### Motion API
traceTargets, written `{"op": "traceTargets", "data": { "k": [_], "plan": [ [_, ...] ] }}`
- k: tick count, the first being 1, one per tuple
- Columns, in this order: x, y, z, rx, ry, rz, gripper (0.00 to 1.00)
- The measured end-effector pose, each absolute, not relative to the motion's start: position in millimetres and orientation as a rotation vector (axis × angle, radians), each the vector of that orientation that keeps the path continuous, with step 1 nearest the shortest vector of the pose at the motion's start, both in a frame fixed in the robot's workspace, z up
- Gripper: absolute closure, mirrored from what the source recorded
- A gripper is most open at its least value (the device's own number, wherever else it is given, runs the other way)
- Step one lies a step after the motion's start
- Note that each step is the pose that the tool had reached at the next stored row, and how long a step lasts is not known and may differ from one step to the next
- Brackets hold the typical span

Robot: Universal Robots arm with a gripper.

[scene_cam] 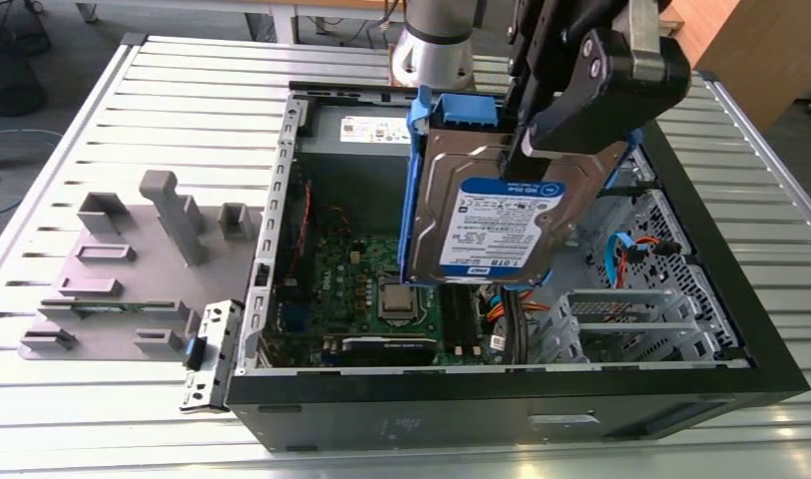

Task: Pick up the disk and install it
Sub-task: 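Pick up the disk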

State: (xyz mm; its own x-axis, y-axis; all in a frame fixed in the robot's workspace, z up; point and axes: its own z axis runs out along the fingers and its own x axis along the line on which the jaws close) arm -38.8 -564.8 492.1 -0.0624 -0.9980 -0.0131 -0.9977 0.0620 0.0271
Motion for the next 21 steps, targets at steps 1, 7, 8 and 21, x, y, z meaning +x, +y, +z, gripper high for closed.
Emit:
{"op": "traceTargets", "data": {
  "k": [1,7,8,21],
  "plan": [
    [-38.7,-564.8,492.1,2.145,-2.283,-0.045,0.65],
    [-38.5,-565.1,492.0,2.145,-2.283,-0.045,0.65],
    [-38.0,-565.1,492.0,2.145,-2.282,-0.045,0.65],
    [-30.3,-565.1,491.8,2.145,-2.283,-0.045,0.65]
  ]
}}
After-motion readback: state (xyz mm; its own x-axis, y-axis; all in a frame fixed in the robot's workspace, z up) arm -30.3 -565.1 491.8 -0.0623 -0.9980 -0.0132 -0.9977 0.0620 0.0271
